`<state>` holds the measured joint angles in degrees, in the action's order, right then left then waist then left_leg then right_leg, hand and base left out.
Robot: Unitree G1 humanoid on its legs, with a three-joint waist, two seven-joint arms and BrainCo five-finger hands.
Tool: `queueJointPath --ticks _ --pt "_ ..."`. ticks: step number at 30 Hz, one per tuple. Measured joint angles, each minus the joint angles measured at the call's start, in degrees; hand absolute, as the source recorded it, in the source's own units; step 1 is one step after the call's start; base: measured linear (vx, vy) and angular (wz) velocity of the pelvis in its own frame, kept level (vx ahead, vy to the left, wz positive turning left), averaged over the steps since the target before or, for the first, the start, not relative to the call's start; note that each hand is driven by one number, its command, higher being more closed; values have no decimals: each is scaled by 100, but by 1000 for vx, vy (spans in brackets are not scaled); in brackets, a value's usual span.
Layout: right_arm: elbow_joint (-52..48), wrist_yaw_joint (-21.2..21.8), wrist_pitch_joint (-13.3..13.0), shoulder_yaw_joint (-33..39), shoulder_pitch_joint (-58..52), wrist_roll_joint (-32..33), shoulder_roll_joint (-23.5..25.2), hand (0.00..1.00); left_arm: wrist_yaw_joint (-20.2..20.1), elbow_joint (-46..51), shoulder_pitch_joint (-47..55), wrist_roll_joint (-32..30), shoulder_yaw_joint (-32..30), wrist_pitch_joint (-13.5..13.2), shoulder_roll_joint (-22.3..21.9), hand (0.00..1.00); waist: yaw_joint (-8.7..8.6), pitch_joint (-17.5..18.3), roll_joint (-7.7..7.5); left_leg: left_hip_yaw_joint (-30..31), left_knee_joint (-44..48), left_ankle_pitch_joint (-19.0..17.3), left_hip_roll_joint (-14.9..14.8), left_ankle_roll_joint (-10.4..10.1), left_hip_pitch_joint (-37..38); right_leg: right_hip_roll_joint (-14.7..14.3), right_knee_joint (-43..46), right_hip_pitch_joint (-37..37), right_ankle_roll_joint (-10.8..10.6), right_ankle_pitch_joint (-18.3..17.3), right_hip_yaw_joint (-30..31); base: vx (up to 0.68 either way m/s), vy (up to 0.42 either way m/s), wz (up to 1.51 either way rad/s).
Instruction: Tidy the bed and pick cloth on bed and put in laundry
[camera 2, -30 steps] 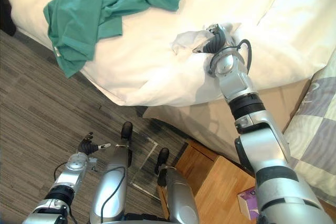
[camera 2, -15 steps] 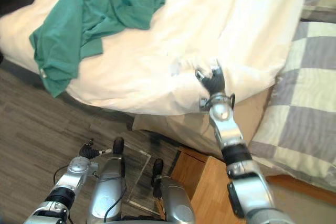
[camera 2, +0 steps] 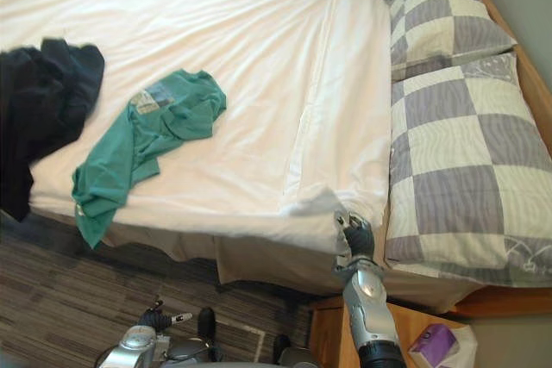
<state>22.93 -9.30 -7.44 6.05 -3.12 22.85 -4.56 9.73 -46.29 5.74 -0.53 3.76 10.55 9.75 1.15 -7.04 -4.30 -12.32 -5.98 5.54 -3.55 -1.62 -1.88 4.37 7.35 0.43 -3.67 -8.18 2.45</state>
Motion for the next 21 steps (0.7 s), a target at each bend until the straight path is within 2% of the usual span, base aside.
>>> queueJointPath --ticks 5,8,10,15,18,19,21 --pt "1035 19 -328 282 -588 606 193 0 -100 -248 169 165 -65 -171 -73 0 -198 234 184 -170 -6 -67 -13 -12 206 16 -56 -102 -43 -74 161 -49 14 -15" --pt "1424 20 -467 515 -791 1006 213 0 -116 -303 230 226 -242 -299 -205 0 -245 268 257 -294 -6 -114 -20 -9 304 13 -71 -144 -51 -67 276 -12 6 -24" --pt "1843 31 -633 787 -866 1303 235 0 -126 -496 242 353 -307 -420 -244 0 -361 319 314 -327 -6 -134 -20 -18 353 10 -93 -188 -50 -67 331 16 -2 -12" --pt "2195 -13 -801 955 -1032 1355 241 0 -249 -698 231 448 -426 -525 -293 0 -388 362 357 -546 -6 -240 -63 -83 604 -20 -108 -327 -38 -66 496 44 -19 -22" --pt "2203 -298 -861 1039 -1014 910 241 0 -335 -726 224 465 -421 -526 -322 0 -406 374 390 -573 -6 -269 -74 -93 608 -30 -126 -325 -37 -75 505 64 -36 -6" --pt "2191 -461 -903 1095 -984 706 235 100 -348 -737 224 505 -410 -522 -328 0 -405 386 402 -573 -6 -285 -73 -104 608 -29 -126 -325 -32 -89 504 65 -30 -1" --pt "2019 -787 -910 1120 -891 500 232 100 -356 -751 225 569 -388 -515 -327 0 -406 392 411 -571 -6 -300 -61 -123 608 -27 -126 -325 -40 -97 503 82 -26 -1"
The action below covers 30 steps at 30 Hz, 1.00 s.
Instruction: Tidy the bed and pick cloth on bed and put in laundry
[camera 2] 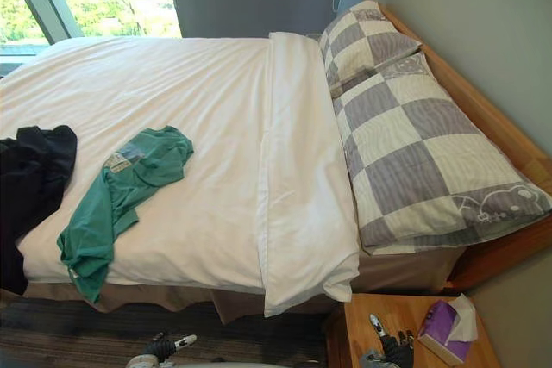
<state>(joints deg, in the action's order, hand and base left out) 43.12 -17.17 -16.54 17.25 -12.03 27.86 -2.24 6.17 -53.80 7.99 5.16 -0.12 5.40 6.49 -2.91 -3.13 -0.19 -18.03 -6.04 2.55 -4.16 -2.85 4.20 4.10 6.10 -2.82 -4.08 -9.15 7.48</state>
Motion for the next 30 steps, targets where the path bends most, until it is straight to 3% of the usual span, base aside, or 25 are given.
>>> queueJointPath --ticks 4,8,14,17,22,27,30 --pt "-1190 -346 14 -127 207 -258 -18 100 7 7 1 6 26 14 6 0 7 3 -2 28 2 -56 21 -8 -16 14 -4 13 28 -28 -10 93 -25 0" --pt "-2857 -313 271 -406 690 -1321 -166 100 61 26 4 6 257 17 79 0 10 28 -39 55 31 -47 37 30 -18 8 -20 -1 30 -26 -27 113 -32 0" --pt "-3762 290 375 -738 1246 -1599 -382 100 216 57 4 45 471 -27 81 0 6 40 -52 148 37 -46 24 31 61 -4 -48 -159 31 -25 -142 72 -42 8" --pt "-3779 766 418 -963 1511 -987 -555 100 258 51 19 43 520 -100 69 0 9 53 -40 218 36 -46 23 31 65 -4 -65 -178 31 -26 -201 -7 -31 9" --pt "-3713 1178 490 -1291 1823 905 -557 100 240 65 19 -19 584 -128 64 0 15 10 48 438 6 -14 53 51 47 25 -61 -252 43 -44 -374 -68 -15 17" --pt "-3286 957 388 -1564 2701 1254 -547 100 119 105 -61 -21 671 -139 75 0 57 -175 287 561 7 172 61 89 -475 50 228 360 30 -88 -464 -141 -9 14" --pt "-3143 670 347 -1481 3405 1351 -578 100 122 190 -301 -12 700 -197 109 0 184 -654 344 629 24 304 46 79 -769 37 444 705 26 -86 -504 -139 -10 16"
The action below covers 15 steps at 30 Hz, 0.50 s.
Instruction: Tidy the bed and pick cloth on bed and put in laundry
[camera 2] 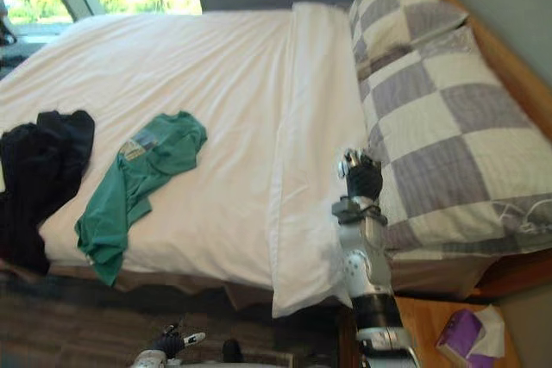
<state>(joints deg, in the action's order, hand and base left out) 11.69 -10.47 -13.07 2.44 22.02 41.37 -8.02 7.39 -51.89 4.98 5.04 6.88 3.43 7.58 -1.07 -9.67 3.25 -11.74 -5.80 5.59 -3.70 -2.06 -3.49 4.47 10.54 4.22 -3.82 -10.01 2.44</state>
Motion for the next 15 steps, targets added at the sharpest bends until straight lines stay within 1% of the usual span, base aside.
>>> queueJointPath --ticks 1,2,3,4,6,7,8,9,10,11,13,14,15 --pt "120 -70 3 64 311 -1 -7 100 1 64 -107 -1 4 -16 29 0 49 -169 -12 2 15 53 -2 20 -131 -3 108 166 -3 3 2 -95 -8 5" --pt "187 -102 10 105 451 1 -11 100 2 97 -144 -2 11 -8 44 0 67 -241 -15 3 15 95 1 28 -199 -2 175 243 -8 8 1 -90 -10 10" --pt "323 -119 19 196 763 2 -47 100 3 127 -217 0 9 -31 63 0 71 -420 -26 16 17 163 18 67 -347 10 323 427 -11 7 -14 -41 -5 11" --pt "367 -121 19 217 897 3 -104 100 3 139 -263 2 6 -39 66 0 78 -506 -32 16 17 182 26 65 -405 18 381 509 -12 7 -15 -49 0 12" --pt "383 -117 19 331 1315 51 -345 100 20 200 -497 21 5 -36 35 0 138 -827 -21 11 18 239 90 106 -674 81 650 896 -50 -55 -3 -17 2 2" --pt "383 -119 18 356 1394 85 -385 100 32 231 -539 30 5 -38 20 0 143 -909 -24 10 18 246 111 110 -720 106 725 979 -59 -79 -1 -20 3 4" --pt "347 -121 11 421 1529 189 -452 100 69 272 -657 61 -4 -35 -49 0 148 -1076 -28 3 20 259 173 113 -871 175 925 1225 -84 -161 7 -6 1 5" --pt "296 -122 8 440 1544 248 -448 100 92 322 -678 62 -7 -34 -76 0 146 -1120 -28 -10 25 263 190 117 -950 193 1011 1342 -82 -195 11 21 -6 10" --pt "210 -124 -53 464 1542 312 -439 100 169 377 -733 62 -10 -42 -127 0 138 -1202 -39 -19 123 251 208 137 -1101 224 1105 1483 -83 -226 11 44 -14 10" --pt "156 -133 -105 481 1545 398 -421 100 203 377 -837 62 -16 -33 -200 0 147 -1298 -45 -22 288 225 211 178 -1264 248 1189 1604 -81 -239 8 73 -26 11" --pt "149 -118 -204 510 1536 649 -318 100 311 443 -1071 60 -51 -42 -283 0 160 -1533 -44 -26 830 -4 168 211 -1617 285 1373 1799 -51 -278 6 77 -35 3" --pt "160 -105 -244 512 1512 706 -270 100 344 461 -1100 60 -74 -48 -295 0 156 -1570 -54 -34 961 -76 152 210 -1692 284 1423 1843 -39 -298 9 75 -54 -4" --pt "163 -79 -345 532 1406 812 -170 100 426 462 -1151 61 -97 -63 -346 0 141 -1575 -57 -43 1228 -216 119 208 -1874 280 1509 1942 -35 -351 18 82 -52 -7"
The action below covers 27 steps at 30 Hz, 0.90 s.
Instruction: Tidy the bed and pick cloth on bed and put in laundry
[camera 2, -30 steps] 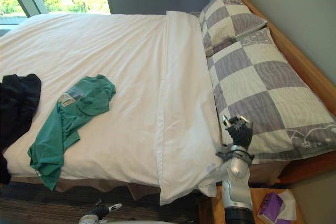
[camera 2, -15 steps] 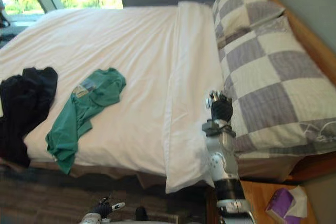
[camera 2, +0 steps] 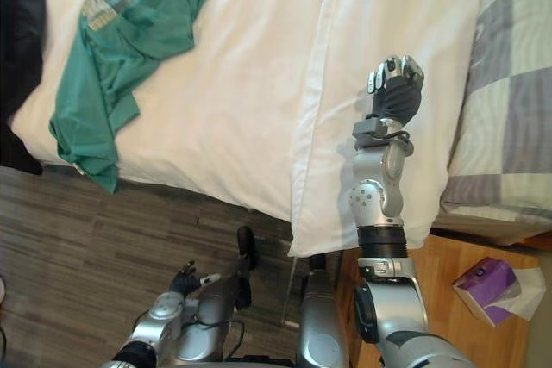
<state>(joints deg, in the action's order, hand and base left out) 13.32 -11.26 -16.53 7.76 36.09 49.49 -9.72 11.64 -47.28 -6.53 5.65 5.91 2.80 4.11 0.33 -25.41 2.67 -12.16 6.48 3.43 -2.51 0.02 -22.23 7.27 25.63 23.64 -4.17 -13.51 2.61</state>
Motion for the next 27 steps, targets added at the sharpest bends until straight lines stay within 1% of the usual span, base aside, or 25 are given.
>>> queueJointPath --ticks 1,2,4,5,6,7,8,9,11,14,16,17,18,19,20,21,22,23,24,25,26,27 --pt "63 35 -118 8 -126 106 77 100 41 -2 -79 2 -40 -4 -73 0 -2 -21 7 -25 236 -137 -52 -6 -120 -22 90 74 6 -11 12 68 -41 -9" --pt "124 55 -160 9 -187 115 107 100 67 -4 -128 2 -41 -5 -87 0 -2 -43 7 -41 355 -197 -80 -12 -172 -33 138 108 15 -16 25 61 -17 -17" --pt "242 248 -361 40 -395 292 277 100 147 -7 -247 5 -103 -29 -164 0 -7 -109 -17 -162 726 -431 -175 -11 -312 -82 298 217 39 -75 138 54 -8 -26" --pt "246 355 -462 35 -489 327 365 100 168 -29 -329 39 -162 -50 -222 0 -26 -136 -11 -188 893 -536 -200 -13 -353 -88 346 219 45 -133 157 49 1 -27" --pt "308 496 -564 29 -500 356 518 100 224 -122 -371 124 -219 -68 -312 0 -82 -138 -10 -226 1107 -671 -253 -10 -424 -109 396 234 45 -171 178 41 9 -26" --pt "396 668 -691 28 -531 457 658 100 258 -125 -410 199 -260 -116 -364 0 -97 -142 -18 -279 1275 -794 -305 -10 -451 -133 465 252 47 -218 229 32 10 -24" --pt "438 739 -748 26 -559 507 709 100 256 -130 -444 232 -261 -118 -383 0 -98 -142 -18 -302 1365 -850 -324 -16 -459 -143 491 253 47 -244 271 28 7 -27" --pt "535 899 -843 13 -601 612 769 100 252 -145 -497 285 -260 -124 -405 0 -99 -142 -18 -323 1506 -949 -359 -13 -472 -162 533 253 44 -276 306 24 8 -21" --pt "555 1099 -947 5 -776 659 899 100 254 -285 -607 369 -261 -144 -470 0 -110 -138 -26 -353 1662 -1062 -405 -11 -476 -190 546 212 29 -304 346 28 16 -18" --pt "563 1487 -1053 -11 -1279 706 1009 100 259 -377 -675 505 -273 -177 -499 0 -106 -106 -131 -501 1778 -1214 -472 -8 -333 -226 505 77 21 -309 455 57 26 -22" --pt "563 1700 -1051 -10 -1537 858 1042 100 260 -386 -662 511 -261 -170 -521 0 -107 -108 -191 -577 1787 -1276 -490 -7 -196 -229 425 -53 21 -309 503 67 22 -24" --pt "564 1823 -1008 -9 -1817 887 1114 100 264 -420 -639 604 -261 -167 -514 0 -109 -66 -284 -676 1794 -1344 -516 -13 -67 -248 364 -169 20 -309 589 78 23 -29" --pt "567 1861 -970 -6 -1945 891 1133 100 264 -451 -640 658 -262 -160 -510 0 -120 -40 -329 -708 1801 -1376 -530 -17 -13 -256 322 -226 20 -308 617 103 26 -40" --pt "586 1937 -890 -4 -2204 905 1180 100 263 -535 -639 728 -260 -141 -485 0 -122 20 -427 -790 1799 -1438 -557 -23 109 -269 251 -331 18 -308 669 76 16 -29" --pt "597 1980 -851 -2 -2345 954 1204 100 263 -578 -638 736 -260 -123 -471 0 -137 58 -478 -819 1797 -1466 -565 -30 164 -274 213 -383 18 -308 690 99 18 -34" --pt "651 2036 -756 16 -2618 999 1247 100 256 -620 -598 759 -258 -72 -441 0 -178 161 -579 -885 1776 -1530 -586 -37 265 -284 129 -484 17 -307 741 99 14 -28" --pt "715 2061 -692 58 -2805 999 1308 100 252 -636 -534 819 -255 -60 -421 0 -211 248 -647 -942 1766 -1589 -607 -44 343 -292 73 -565 15 -307 768 101 14 -27" --pt "836 2069 -637 111 -2982 1000 1375 100 247 -667 -454 859 -250 -42 -392 0 -266 351 -695 -971 1767 -1646 -623 -56 418 -297 -5 -658 14 -307 771 165 21 -27" --pt "1112 2071 -528 186 -3279 995 1377 100 240 -787 -374 876 -226 -38 -376 0 -289 522 -748 -1035 1730 -1714 -628 -72 554 -297 -102 -788 13 -307 782 164 22 -28" --pt "1501 2035 -415 342 -3578 992 1378 100 232 -840 -278 882 -187 20 -371 0 -274 688 -761 -1124 1694 -1732 -612 -75 714 -250 -173 -915 -4 -297 784 187 32 -23" --pt "1686 1981 -367 413 -3732 990 1374 100 218 -852 -225 889 -184 50 -382 0 -279 780 -749 -1193 1659 -1730 -600 -75 784 -226 -175 -962 -7 -296 767 167 36 -14" --pt "2034 1876 -258 534 -4016 979 1372 100 195 -851 -69 901 -143 74 -396 0 -287 953 -687 -1310 1547 -1726 -558 -70 982 -182 -187 -1092 -7 -296 753 211 44 -15"
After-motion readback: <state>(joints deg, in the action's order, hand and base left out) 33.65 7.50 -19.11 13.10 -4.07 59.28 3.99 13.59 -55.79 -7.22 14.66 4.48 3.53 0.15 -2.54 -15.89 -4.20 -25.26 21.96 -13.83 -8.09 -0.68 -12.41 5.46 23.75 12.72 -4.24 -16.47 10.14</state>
